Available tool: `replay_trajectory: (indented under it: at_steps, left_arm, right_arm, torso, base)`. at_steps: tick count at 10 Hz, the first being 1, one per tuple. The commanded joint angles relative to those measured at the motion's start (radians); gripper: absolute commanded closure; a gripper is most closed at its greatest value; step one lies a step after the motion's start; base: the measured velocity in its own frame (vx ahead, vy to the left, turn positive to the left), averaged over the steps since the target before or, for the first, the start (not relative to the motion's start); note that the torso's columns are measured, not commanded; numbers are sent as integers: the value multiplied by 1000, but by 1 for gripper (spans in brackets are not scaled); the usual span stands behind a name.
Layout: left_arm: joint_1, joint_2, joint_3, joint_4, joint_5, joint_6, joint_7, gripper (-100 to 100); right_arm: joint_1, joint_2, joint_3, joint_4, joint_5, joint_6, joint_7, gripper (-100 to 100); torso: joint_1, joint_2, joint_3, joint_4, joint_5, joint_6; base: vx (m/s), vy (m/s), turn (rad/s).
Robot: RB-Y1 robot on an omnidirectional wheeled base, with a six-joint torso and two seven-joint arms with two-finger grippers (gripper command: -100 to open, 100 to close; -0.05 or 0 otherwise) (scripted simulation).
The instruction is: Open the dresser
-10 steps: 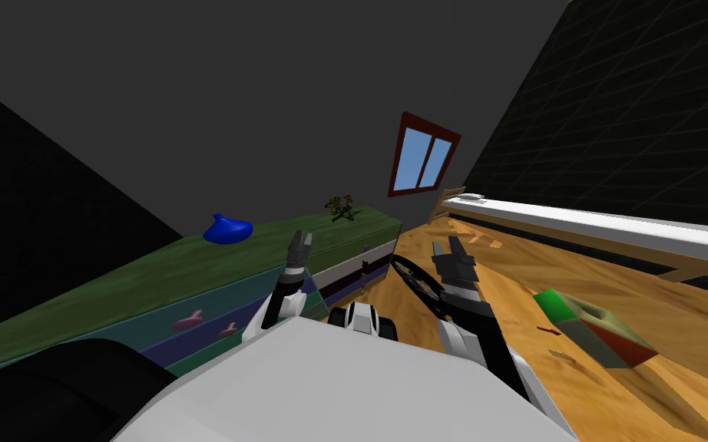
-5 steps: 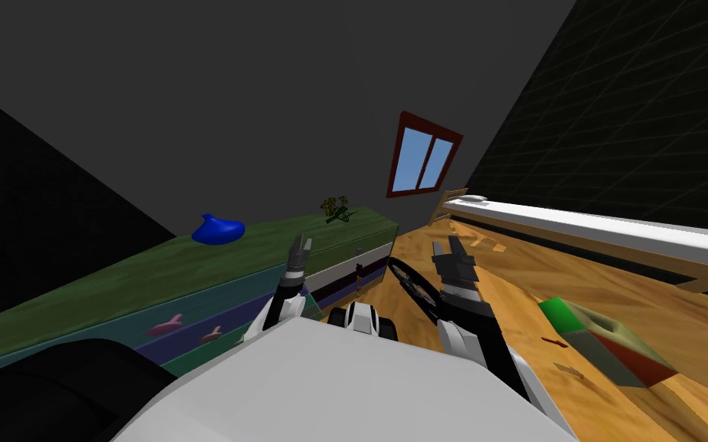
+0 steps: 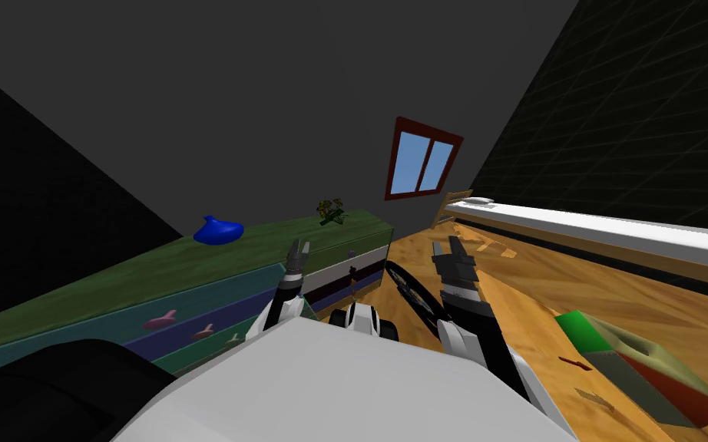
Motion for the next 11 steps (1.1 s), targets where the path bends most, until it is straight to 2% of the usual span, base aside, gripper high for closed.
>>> replay_trajectory:
  at_steps: [1,2,4,6,8,11]
  left_arm:
    - [9,-12,-13,53,4,-10,11,-100]
    - [7,-15,-10,83,11,-26,20,-100]
    - [7,-15,-10,87,11,-26,20,-100]
    - [5,-19,-7,120,18,-42,28,-100]
    - [1,-29,-1,180,31,-75,45,-100]
    - [-2,-34,2,225,38,-92,54,-100]
  right_arm:
    - [0,0,0,0,0,0,0,0]
    - [0,0,0,0,0,0,0,0]
    - [0,0,0,0,0,0,0,0]
    - [0,0,0,0,0,0,0,0]
    - [0,0,0,0,0,0,0,0]
    - [0,0,0,0,0,0,0,0]
  torso:
    - [-2,-5,-2,-4,2,2]
    - [-3,-8,-4,-6,3,5]
    - [-3,-8,-4,-5,3,4]
    - [-1,-4,-3,0,-1,0]
    - [1,-4,-2,-1,0,-1]
    - [-2,-2,-2,1,-2,1]
  base:
    - [60,-69,51]
    - [50,-70,12]
    - [0,-71,-14]
    - [26,-87,25]
    - [76,-104,41]
    - [38,-100,22]
